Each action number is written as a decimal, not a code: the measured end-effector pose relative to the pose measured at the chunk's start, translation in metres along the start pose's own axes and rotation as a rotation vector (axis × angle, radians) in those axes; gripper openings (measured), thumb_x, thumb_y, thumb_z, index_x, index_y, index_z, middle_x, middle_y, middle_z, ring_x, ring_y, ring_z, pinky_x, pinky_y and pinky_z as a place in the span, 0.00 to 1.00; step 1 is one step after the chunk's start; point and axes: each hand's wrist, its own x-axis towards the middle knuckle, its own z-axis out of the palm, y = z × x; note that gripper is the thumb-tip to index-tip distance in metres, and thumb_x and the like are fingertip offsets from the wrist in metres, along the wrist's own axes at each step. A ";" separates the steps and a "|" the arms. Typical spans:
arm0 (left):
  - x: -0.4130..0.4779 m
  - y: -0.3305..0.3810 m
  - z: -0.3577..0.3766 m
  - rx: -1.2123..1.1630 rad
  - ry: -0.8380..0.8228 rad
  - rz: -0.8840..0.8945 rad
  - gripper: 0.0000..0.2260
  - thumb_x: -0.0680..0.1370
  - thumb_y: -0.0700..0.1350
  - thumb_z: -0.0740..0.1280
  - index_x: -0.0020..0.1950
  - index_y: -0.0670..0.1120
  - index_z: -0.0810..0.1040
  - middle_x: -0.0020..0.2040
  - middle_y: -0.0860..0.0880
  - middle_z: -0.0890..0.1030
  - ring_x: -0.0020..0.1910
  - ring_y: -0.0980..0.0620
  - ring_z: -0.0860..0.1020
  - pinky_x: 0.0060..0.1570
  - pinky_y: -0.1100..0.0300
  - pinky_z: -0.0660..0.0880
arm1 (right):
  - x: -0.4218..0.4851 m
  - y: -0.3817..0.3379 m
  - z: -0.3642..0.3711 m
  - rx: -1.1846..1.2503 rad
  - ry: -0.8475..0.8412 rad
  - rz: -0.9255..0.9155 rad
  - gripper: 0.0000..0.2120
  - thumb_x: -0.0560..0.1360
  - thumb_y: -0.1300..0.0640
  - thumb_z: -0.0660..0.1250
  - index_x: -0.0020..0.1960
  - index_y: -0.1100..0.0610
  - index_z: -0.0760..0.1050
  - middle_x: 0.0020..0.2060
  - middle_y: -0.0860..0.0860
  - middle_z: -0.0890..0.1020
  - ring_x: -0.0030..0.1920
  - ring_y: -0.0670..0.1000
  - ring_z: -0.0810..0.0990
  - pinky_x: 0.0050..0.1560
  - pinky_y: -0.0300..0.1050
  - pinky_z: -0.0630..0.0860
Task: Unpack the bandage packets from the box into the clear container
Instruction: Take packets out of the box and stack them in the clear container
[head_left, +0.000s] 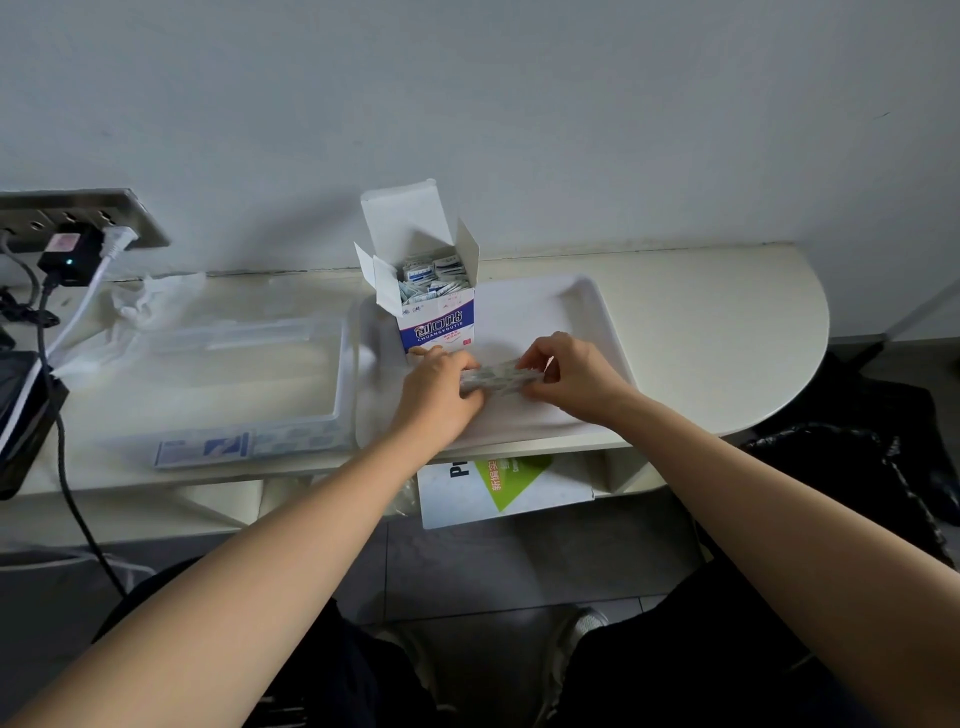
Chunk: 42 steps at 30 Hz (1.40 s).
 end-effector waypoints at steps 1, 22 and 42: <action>0.000 0.003 0.000 -0.007 -0.023 0.022 0.11 0.75 0.43 0.68 0.57 0.44 0.79 0.54 0.44 0.77 0.53 0.45 0.75 0.44 0.60 0.66 | 0.000 -0.002 0.001 0.007 0.006 -0.010 0.10 0.68 0.65 0.72 0.48 0.58 0.79 0.42 0.52 0.75 0.32 0.43 0.71 0.36 0.26 0.67; -0.003 -0.012 0.001 0.077 0.087 0.089 0.09 0.76 0.41 0.67 0.51 0.49 0.85 0.41 0.50 0.71 0.48 0.45 0.73 0.39 0.61 0.62 | -0.006 -0.002 -0.001 -0.019 0.007 -0.034 0.07 0.69 0.65 0.70 0.45 0.56 0.82 0.37 0.50 0.78 0.32 0.43 0.71 0.36 0.27 0.67; -0.044 -0.025 -0.148 0.143 -0.007 -0.019 0.07 0.74 0.45 0.67 0.39 0.49 0.84 0.35 0.51 0.83 0.34 0.50 0.78 0.38 0.59 0.75 | -0.004 -0.115 -0.001 0.109 0.031 -0.292 0.08 0.76 0.59 0.68 0.41 0.56 0.83 0.32 0.52 0.83 0.28 0.47 0.73 0.36 0.40 0.74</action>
